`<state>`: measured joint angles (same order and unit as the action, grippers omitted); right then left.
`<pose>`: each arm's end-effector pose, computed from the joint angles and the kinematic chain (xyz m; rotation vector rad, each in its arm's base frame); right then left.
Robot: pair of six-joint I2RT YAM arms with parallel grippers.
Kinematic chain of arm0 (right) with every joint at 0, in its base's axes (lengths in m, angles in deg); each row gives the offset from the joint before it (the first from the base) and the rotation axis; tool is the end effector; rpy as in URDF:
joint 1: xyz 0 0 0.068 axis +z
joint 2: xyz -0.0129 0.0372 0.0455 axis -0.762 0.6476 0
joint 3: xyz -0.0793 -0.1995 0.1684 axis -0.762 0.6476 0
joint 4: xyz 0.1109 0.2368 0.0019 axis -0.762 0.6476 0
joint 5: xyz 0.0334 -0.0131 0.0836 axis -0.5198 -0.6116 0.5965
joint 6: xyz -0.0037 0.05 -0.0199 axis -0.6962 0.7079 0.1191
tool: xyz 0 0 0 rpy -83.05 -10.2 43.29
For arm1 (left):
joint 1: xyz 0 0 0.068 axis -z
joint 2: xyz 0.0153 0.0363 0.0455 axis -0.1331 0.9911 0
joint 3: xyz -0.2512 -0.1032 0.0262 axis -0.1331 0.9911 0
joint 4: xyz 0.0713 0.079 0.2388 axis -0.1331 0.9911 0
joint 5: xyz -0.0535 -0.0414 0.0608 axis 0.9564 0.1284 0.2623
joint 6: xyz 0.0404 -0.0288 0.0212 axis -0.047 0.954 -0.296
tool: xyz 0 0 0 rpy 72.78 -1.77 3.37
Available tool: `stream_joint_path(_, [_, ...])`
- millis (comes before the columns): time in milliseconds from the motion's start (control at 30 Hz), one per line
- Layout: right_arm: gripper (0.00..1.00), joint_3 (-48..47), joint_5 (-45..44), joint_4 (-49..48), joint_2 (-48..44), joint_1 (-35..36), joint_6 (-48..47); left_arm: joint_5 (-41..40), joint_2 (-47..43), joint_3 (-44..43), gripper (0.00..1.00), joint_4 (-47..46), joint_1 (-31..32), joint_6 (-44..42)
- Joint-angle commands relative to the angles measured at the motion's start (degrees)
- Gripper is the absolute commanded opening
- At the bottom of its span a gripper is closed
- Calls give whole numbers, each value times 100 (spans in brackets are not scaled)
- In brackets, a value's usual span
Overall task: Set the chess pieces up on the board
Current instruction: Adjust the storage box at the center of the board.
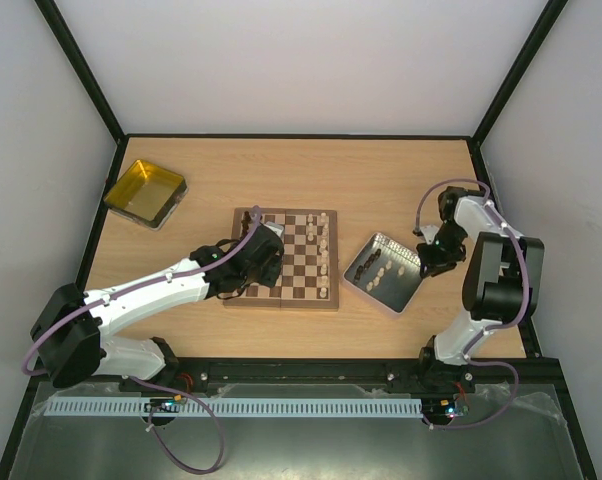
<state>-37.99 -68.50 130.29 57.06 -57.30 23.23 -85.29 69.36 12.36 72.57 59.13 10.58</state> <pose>0.2770 -0.0292 0.1870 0.4188 -3.0514 -0.3806 0.1752 -0.2071 0.2405 0.4606 2.3814 -0.3376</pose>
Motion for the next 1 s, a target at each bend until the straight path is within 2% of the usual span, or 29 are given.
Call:
stream_joint_path(0, [20,-134,-207,-296,439,-16,-17,-99,45,-131,41,47,28,28])
stream_joint_path(967, [17,-2489,101,24,2073,-16,745,-223,72,-202,44,91,36,-23])
